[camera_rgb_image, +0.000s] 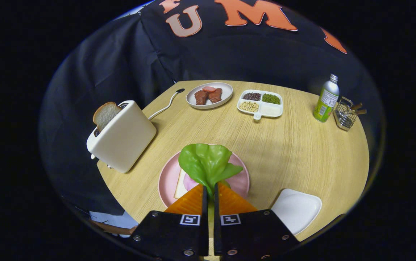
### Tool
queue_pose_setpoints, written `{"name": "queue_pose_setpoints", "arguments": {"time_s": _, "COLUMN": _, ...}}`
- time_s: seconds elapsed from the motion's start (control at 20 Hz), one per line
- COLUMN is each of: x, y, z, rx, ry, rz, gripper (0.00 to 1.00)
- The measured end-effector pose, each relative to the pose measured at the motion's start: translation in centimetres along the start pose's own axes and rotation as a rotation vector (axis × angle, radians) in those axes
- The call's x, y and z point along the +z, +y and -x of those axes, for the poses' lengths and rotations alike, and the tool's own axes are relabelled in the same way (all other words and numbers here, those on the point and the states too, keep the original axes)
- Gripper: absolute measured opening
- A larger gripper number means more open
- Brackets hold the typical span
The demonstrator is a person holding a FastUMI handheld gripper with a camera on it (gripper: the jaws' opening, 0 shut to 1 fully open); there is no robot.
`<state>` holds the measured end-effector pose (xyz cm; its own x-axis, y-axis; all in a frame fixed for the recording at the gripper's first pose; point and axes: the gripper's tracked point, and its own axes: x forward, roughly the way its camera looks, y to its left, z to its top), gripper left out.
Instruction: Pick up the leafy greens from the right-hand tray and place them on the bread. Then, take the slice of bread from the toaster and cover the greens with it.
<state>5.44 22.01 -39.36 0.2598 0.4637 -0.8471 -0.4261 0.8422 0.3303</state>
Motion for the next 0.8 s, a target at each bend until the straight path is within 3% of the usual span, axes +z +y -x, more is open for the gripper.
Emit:
{"name": "queue_pose_setpoints", "arguments": {"time_s": 0.4, "x": -0.2, "y": 0.8, "z": -4.3, "rx": -0.025, "ry": 0.056, "rz": -0.031, "gripper": 0.06}}
{"name": "queue_pose_setpoints", "arguments": {"time_s": 0.8, "x": -1.4, "y": 2.3, "z": -6.3, "rx": -0.015, "ry": 0.107, "rz": -0.012, "gripper": 0.17}}
